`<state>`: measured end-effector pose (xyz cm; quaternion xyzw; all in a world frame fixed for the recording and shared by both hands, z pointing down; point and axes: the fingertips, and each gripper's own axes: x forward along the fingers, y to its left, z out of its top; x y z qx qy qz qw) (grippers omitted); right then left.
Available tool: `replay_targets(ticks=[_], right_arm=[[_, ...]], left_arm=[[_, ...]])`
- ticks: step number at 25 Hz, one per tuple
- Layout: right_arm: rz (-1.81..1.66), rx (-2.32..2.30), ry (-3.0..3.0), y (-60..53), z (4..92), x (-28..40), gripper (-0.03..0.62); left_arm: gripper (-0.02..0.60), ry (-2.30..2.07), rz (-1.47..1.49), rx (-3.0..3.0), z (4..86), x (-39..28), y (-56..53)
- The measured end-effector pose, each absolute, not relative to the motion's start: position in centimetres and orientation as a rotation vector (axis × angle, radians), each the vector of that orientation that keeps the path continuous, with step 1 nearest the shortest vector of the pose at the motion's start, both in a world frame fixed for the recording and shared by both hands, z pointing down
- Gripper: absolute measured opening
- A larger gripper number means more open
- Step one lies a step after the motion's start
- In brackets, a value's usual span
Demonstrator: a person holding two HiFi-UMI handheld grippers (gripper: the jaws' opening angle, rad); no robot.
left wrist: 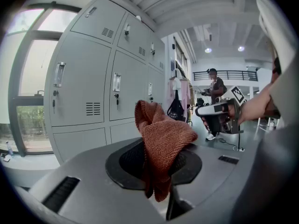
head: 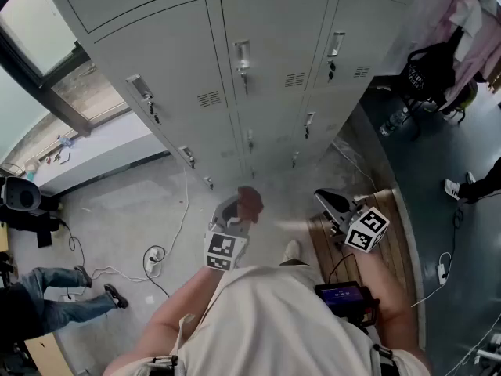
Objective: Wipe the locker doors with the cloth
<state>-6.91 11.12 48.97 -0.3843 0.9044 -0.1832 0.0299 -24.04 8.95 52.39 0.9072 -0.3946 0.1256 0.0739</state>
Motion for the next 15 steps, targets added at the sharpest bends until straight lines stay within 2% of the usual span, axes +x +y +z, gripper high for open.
replay_targets(ticks=[6,15], right_arm=[[-0.579,-1.129,2.846,7.9,48.5,0.7,0.018],[-0.655,-1.033,2.871,2.6,49.8,4.3,0.018]], left_arm=[[0.071,-1.280,0.349,2.679,51.8,-16.9,5.8],[0.071,-1.388,0.409,2.546,53.8,-14.3,1.2]])
